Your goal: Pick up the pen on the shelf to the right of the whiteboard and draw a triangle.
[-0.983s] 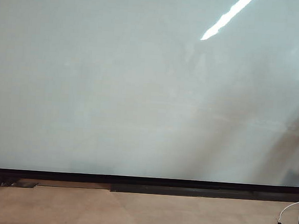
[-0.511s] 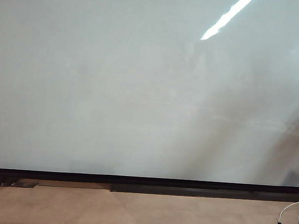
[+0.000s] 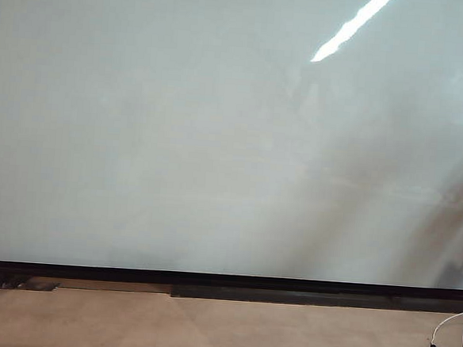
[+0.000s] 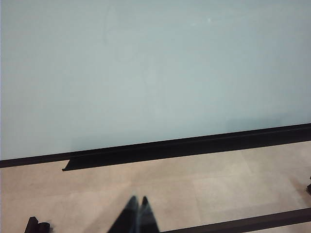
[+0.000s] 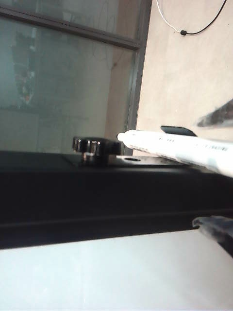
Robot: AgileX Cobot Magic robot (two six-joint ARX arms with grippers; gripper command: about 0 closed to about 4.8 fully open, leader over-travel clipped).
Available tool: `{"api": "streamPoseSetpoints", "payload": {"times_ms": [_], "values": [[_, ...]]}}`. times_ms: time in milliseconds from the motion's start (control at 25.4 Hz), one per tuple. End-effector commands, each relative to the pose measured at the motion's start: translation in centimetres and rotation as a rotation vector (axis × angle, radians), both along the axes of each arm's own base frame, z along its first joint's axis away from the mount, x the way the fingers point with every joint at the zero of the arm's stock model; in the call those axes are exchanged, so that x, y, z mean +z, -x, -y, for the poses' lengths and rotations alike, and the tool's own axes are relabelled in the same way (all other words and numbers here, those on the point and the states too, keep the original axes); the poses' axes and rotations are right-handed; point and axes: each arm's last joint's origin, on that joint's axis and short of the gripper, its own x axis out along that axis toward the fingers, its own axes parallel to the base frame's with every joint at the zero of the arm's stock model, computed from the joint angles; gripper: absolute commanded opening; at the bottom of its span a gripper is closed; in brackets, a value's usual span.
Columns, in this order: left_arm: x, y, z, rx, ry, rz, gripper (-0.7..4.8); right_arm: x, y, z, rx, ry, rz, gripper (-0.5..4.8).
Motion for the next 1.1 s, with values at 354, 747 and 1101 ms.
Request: {"api": "streamPoseSetpoints", "payload": {"times_ms": [354, 747, 1101], "values": [[0.2, 0.0, 0.01, -0.003, -0.001, 0.012, -0.05, 0.47, 0.03, 0.24, -0.01, 0.019, 0.026, 1.78], [0.2, 0.0, 0.01, -0.003, -0.001, 0.012, -0.05, 0.47, 0.19, 0.61, -0.02, 0.019, 0.026, 1.74], [0.2, 0.0, 0.01, -0.003, -0.001, 0.012, -0.05, 0.48, 0.11, 0.43, -0.012, 0.019, 0.026, 1.66]]}}
